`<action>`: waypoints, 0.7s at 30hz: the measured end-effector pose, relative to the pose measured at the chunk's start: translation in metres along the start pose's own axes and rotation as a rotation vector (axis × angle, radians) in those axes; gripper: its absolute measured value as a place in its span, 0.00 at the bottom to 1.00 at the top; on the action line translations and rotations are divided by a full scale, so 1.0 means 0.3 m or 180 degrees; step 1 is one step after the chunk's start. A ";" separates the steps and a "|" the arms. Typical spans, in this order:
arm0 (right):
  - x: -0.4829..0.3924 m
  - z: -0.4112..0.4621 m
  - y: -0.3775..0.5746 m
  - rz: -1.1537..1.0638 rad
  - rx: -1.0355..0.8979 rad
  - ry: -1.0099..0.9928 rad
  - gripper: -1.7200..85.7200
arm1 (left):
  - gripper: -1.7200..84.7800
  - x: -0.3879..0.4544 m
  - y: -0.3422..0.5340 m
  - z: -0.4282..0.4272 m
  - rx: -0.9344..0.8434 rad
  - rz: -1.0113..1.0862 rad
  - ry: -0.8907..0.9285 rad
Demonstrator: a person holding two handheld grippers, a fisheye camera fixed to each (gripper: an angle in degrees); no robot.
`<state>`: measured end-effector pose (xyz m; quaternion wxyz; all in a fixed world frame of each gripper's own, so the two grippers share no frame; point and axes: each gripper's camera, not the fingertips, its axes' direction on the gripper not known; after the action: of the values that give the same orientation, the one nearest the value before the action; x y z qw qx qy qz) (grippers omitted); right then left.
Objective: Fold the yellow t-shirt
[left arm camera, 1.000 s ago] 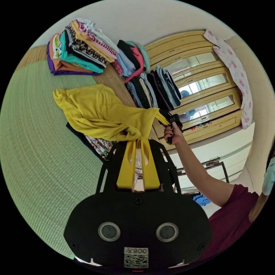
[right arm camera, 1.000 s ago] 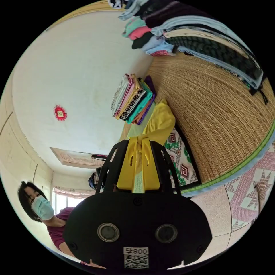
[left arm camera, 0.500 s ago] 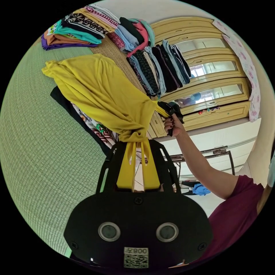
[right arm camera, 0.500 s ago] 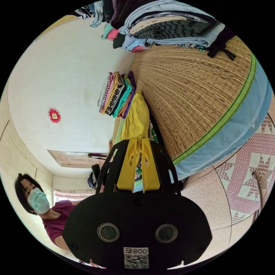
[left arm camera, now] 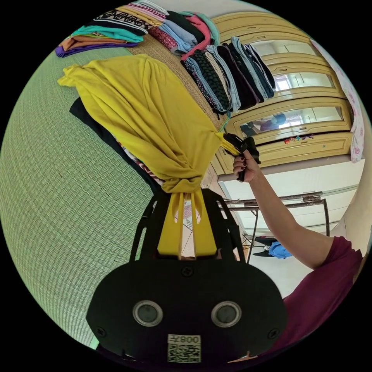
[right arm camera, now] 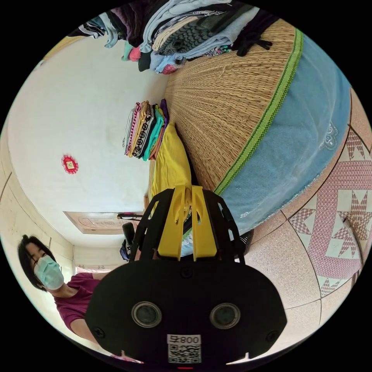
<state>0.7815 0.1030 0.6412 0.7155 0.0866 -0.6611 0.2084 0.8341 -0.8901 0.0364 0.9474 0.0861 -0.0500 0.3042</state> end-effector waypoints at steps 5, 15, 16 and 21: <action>-0.020 -0.052 0.085 -0.0021 0.0129 0.0072 0.04 | 0.06 -0.013 0.010 0.024 0.0025 -0.0081 0.0116; -0.199 -0.124 0.312 -0.0247 0.0594 0.0289 0.02 | 0.05 -0.021 0.139 -0.004 0.0111 -0.0270 0.0418; -0.260 -0.085 0.352 -0.0384 0.0541 0.0292 0.02 | 0.04 -0.012 0.158 -0.022 0.0191 -0.0270 0.0461; -0.530 0.210 0.505 -0.0988 0.0088 0.0536 0.02 | 0.03 0.042 0.149 -0.027 0.0222 -0.0138 0.0287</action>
<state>0.6554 0.1848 0.4691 0.7907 0.1796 -0.5747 0.1110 0.8186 -0.8456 0.0364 0.9515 0.1062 0.0052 0.2888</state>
